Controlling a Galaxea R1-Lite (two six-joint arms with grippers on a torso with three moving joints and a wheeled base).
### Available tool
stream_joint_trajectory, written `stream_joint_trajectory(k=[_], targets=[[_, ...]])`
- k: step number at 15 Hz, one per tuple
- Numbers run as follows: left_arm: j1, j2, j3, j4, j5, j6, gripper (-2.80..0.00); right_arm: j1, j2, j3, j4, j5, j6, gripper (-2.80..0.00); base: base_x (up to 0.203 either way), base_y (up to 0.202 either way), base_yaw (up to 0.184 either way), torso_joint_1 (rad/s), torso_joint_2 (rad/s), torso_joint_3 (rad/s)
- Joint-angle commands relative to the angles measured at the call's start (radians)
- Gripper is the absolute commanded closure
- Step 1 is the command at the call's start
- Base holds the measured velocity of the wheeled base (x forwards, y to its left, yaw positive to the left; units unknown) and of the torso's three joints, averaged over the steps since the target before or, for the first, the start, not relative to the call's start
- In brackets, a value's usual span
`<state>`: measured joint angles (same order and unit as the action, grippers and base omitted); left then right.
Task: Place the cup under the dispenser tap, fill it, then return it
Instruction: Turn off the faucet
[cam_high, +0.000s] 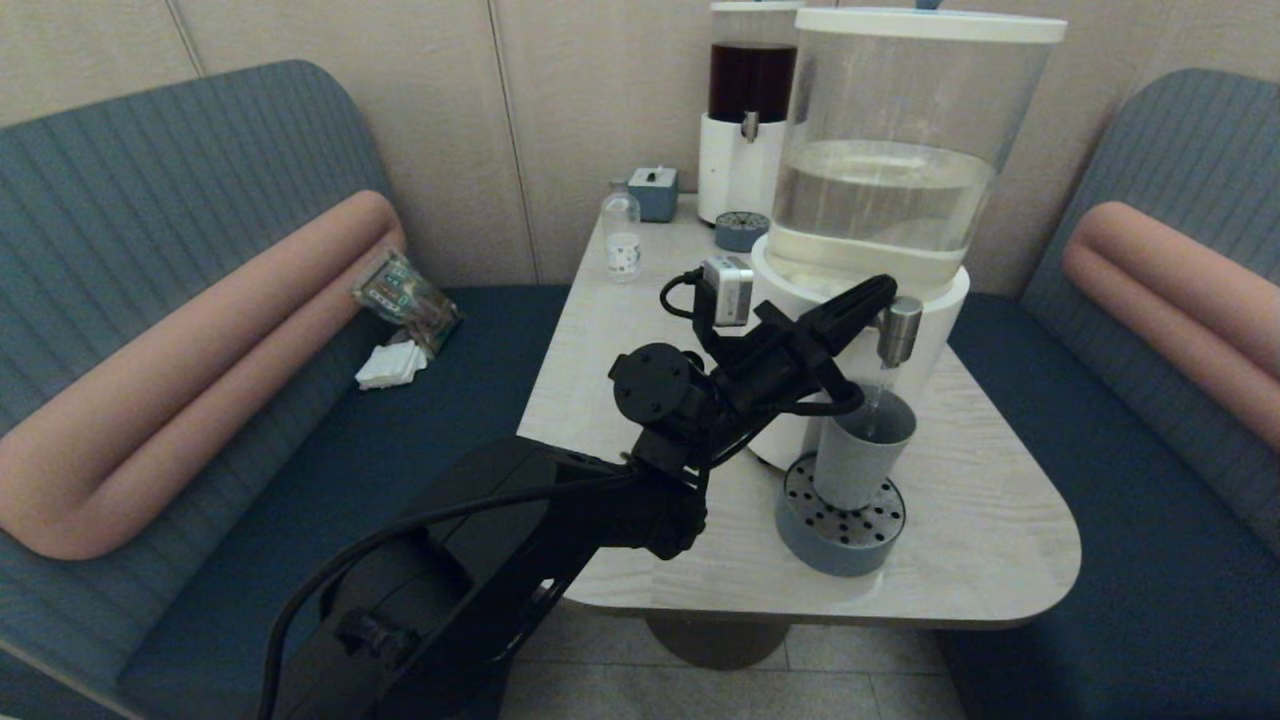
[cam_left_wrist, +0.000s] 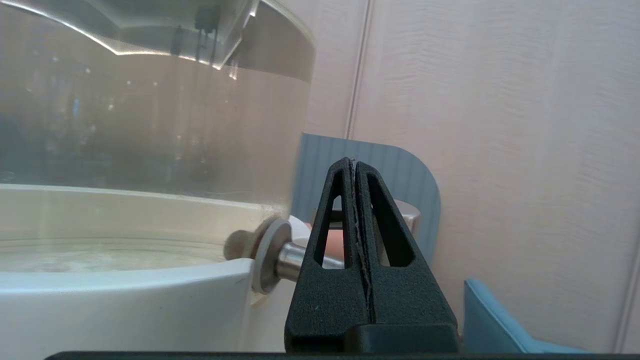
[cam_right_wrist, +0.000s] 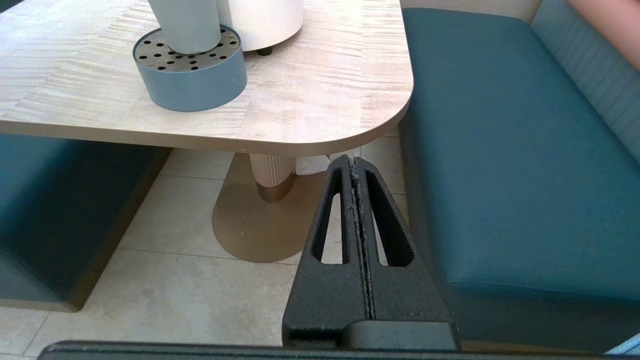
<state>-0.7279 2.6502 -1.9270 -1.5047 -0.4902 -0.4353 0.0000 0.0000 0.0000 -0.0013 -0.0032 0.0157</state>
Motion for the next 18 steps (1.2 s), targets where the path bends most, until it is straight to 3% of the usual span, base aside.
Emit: stream_joint_trajectory(k=[1, 8, 18], targets=[[-0.004, 0.008, -0.001, -0.004, -0.008, -0.005, 0.00, 0.000, 0.002, 0.002, 0.000, 0.000, 0.000, 0.00, 0.000, 0.000, 0.000, 0.000, 0.00, 0.000], [-0.010, 0.024, -0.003, -0.005, -0.030, -0.036, 0.00, 0.000, 0.002, 0.002, 0.000, 0.000, 0.000, 0.00, 0.000, 0.000, 0.000, 0.000, 0.00, 0.000], [-0.017, 0.015, -0.004, -0.010, -0.074, -0.138, 0.00, 0.000, 0.002, 0.002, 0.000, 0.000, 0.000, 0.00, 0.000, 0.000, 0.000, 0.000, 0.00, 0.000]])
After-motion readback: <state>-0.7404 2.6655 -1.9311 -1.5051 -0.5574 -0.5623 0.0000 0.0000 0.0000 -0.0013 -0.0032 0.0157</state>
